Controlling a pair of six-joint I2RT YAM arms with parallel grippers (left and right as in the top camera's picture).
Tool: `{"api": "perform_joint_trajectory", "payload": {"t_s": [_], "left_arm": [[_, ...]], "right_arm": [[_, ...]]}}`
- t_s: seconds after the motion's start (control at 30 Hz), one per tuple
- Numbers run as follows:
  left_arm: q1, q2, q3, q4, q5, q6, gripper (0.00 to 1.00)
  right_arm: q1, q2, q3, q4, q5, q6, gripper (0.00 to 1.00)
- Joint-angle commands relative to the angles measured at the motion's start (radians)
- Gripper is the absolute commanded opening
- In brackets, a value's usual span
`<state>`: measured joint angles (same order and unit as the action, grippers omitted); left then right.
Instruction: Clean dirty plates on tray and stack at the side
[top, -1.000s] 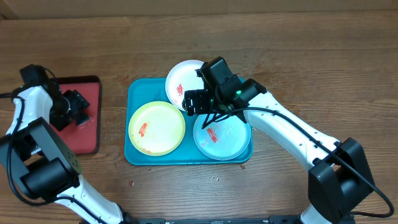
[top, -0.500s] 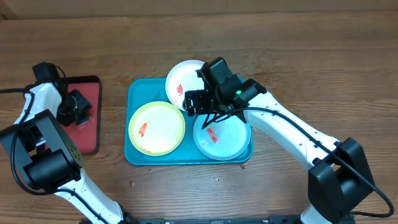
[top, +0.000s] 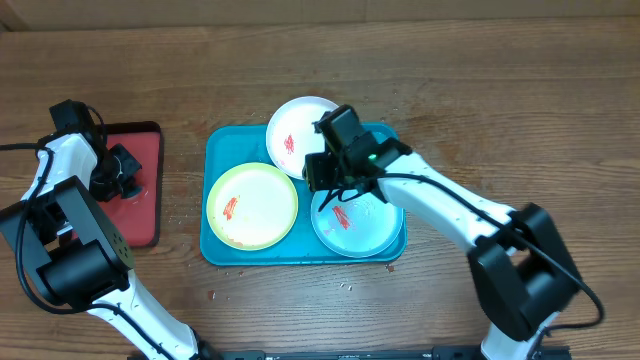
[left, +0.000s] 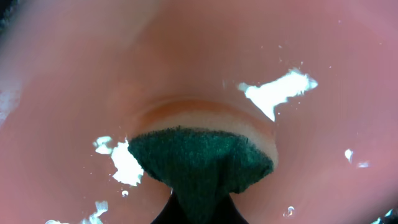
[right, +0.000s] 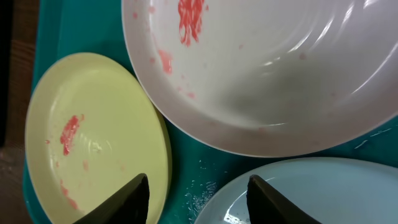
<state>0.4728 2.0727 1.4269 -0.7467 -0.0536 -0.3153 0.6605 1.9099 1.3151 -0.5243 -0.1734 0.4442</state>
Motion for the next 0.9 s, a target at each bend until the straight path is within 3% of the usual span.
{"api": "perform_joint_trajectory", "payload": {"t_s": [0.0,0.5,0.87], "left_arm": [[0.004,0.025,0.015,-0.025,-0.001,-0.007,0.04],[0.004,-0.087,0.054,-0.107,0.054,-0.006,0.04],[0.004,-0.115,0.055,-0.161,0.072,-0.002,0.04]], "right_arm": [[0.035,0.031,-0.005,0.008,0.009,-0.003,0.51],[0.118,0.114,-0.004,0.06,0.016,-0.006,0.45],[0.119,0.126,-0.004,0.067,0.016,-0.006,0.28]]}}
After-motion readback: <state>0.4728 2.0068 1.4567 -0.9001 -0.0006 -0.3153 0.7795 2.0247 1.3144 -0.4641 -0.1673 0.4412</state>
